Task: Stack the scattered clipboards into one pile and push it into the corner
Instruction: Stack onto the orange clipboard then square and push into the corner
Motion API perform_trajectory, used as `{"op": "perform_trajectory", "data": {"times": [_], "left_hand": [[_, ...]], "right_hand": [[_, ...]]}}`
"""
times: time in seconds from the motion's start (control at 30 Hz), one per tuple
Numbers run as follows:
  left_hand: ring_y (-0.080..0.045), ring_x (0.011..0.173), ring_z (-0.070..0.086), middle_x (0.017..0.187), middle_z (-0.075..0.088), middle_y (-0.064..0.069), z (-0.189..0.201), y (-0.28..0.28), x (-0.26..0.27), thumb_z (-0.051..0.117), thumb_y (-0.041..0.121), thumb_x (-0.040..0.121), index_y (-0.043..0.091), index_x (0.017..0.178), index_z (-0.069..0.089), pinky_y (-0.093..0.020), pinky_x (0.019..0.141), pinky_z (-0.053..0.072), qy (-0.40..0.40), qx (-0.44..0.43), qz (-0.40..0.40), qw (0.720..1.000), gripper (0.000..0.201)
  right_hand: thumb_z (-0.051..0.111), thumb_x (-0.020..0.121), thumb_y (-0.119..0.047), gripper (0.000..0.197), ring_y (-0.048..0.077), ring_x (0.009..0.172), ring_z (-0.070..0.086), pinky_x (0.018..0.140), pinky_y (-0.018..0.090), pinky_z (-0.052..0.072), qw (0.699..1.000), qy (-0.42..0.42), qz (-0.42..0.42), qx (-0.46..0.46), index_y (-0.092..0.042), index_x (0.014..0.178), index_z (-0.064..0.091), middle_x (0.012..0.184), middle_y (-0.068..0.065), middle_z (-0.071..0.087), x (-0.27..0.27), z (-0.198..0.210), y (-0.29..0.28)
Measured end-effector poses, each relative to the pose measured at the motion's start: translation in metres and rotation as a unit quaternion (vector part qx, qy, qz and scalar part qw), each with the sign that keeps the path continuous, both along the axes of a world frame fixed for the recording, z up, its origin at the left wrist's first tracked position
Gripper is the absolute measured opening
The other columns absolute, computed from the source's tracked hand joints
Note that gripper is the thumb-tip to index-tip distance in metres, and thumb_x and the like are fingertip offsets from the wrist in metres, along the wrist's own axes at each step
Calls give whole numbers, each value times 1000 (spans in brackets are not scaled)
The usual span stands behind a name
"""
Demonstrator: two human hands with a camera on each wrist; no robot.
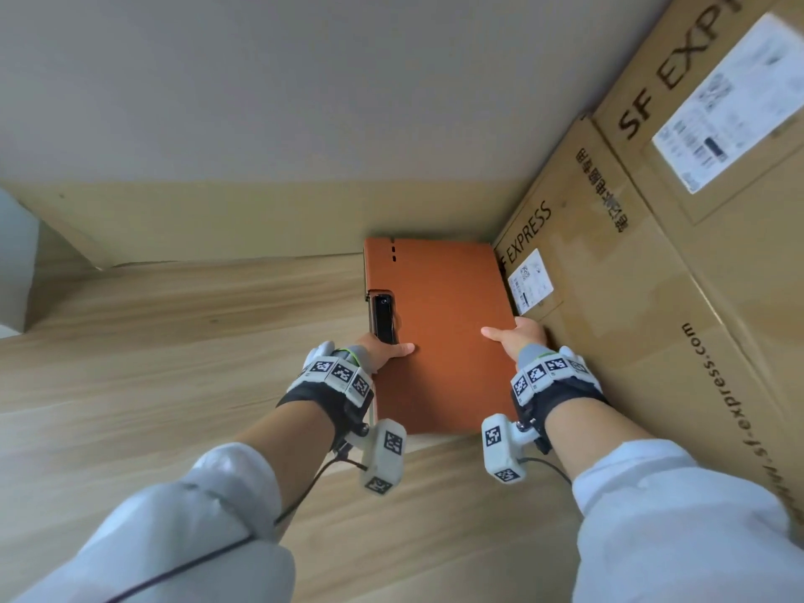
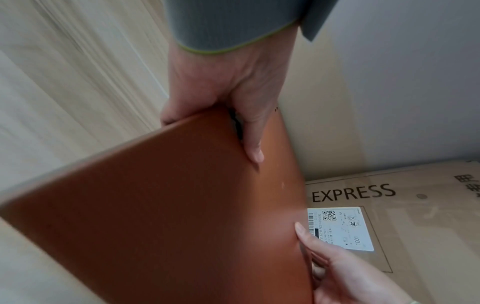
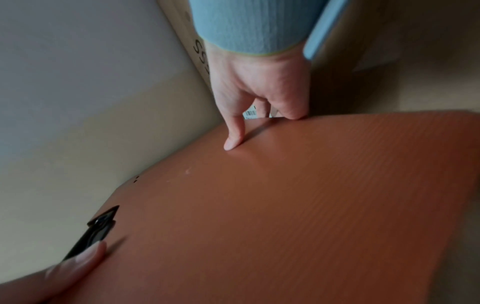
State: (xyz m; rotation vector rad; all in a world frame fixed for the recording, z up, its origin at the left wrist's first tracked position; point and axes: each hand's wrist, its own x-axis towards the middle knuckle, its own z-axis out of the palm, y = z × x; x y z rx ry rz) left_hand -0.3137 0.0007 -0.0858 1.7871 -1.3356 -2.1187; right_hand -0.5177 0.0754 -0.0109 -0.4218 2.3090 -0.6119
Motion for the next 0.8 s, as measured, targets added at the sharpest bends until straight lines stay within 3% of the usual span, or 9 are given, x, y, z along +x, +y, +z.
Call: {"op": "perform_trajectory", "data": {"times": [0.13, 0.23, 0.33, 0.37, 0.4, 0.5, 0.63, 0.8], "left_hand": [[-35, 106, 66, 115, 67, -20, -12, -6, -17, 80, 53, 40, 2, 123, 56, -47, 97, 52, -48, -10, 19, 999, 100], [-30, 100, 67, 112, 67, -15, 18, 3, -21, 79, 46, 64, 1, 124, 55, -42, 92, 55, -88, -24, 28, 995, 78], [-20, 75, 60, 87, 60, -5, 31, 8, -28, 69, 49, 75, 2, 123, 52, -27, 65, 54, -151, -45, -1, 987, 69], [-19, 70, 59, 80, 56, -3, 33, 8, -30, 68, 52, 75, 3, 123, 52, -27, 63, 54, -172, -53, -9, 984, 71], [-20, 74, 61, 79, 53, -3, 35, 8, -32, 67, 56, 73, 3, 123, 52, -31, 71, 56, -190, -58, -18, 980, 75], [-30, 106, 60, 99, 49, -5, 30, 7, -36, 66, 64, 67, 4, 126, 50, -40, 92, 54, -225, -63, -35, 972, 86], [-35, 124, 47, 136, 38, -15, 22, 9, -39, 65, 60, 71, 7, 136, 39, -44, 105, 43, -246, -64, -38, 966, 88], [-34, 129, 42, 139, 36, -16, 20, 12, -40, 66, 57, 73, 9, 140, 35, -45, 109, 37, -245, -65, -37, 967, 88]], "right_hand": [[67, 82, -19, 68, 32, 132, 43, 107, 41, 35, 999, 8, 28, 24, -5, 142, 36, 144, 14, 46, -10, -7, -13], [67, 82, -21, 70, 32, 135, 40, 109, 42, 33, 998, 17, 55, 39, -7, 143, 34, 147, 13, 42, -14, -14, -21], [65, 84, -20, 70, 31, 137, 37, 110, 41, 32, 997, 24, 60, 52, -8, 144, 32, 149, 12, 40, -18, -20, -27], [64, 84, -19, 69, 31, 137, 37, 110, 41, 32, 997, 24, 57, 54, -8, 145, 32, 149, 12, 39, -19, -22, -28], [63, 85, -18, 69, 31, 137, 37, 110, 41, 32, 997, 21, 53, 56, -8, 145, 31, 149, 13, 39, -19, -23, -29], [62, 85, -18, 71, 31, 135, 40, 108, 39, 34, 997, 1, 41, 62, -7, 146, 25, 147, 14, 41, -17, -27, -32], [61, 85, -21, 70, 32, 130, 45, 103, 37, 39, 995, 15, 51, 82, -5, 144, 26, 143, 16, 44, -13, -28, -36], [57, 87, -20, 63, 32, 128, 47, 98, 36, 42, 986, 52, 100, 119, -4, 142, 31, 143, 16, 42, -7, -25, -36]]}}
